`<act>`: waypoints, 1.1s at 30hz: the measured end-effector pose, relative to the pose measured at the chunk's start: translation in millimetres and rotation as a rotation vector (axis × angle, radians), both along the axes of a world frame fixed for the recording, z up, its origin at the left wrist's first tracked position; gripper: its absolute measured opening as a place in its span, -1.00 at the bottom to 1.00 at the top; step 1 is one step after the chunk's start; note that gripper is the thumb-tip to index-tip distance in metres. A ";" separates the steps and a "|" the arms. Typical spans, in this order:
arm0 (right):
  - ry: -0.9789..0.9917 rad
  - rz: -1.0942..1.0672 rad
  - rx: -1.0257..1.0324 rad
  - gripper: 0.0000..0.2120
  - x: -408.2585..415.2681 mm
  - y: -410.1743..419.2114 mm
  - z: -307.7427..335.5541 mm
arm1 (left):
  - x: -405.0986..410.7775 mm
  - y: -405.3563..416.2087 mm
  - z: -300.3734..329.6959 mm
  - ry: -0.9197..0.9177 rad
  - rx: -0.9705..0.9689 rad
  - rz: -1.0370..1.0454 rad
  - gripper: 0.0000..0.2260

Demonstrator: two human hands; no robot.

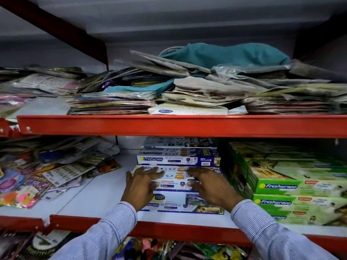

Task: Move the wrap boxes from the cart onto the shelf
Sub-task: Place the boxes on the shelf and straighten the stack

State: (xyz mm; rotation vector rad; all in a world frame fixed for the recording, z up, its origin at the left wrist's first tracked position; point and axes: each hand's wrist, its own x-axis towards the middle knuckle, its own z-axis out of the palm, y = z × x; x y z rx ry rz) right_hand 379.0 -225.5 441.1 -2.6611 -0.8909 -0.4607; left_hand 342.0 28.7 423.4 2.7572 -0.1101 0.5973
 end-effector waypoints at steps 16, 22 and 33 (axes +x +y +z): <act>0.028 0.023 -0.045 -0.54 4.1 -4.6 1.4 | 2.7 1.8 -8.1 0.014 0.098 -0.008 -0.59; -0.080 -0.068 -0.160 -0.41 -20.6 -9.8 -9.5 | -27.3 -4.7 -24.3 -0.076 0.235 0.061 -0.46; -0.231 -0.230 0.033 -0.27 -178.8 1.6 -181.6 | -199.0 -24.4 -184.7 0.005 0.231 0.022 -0.33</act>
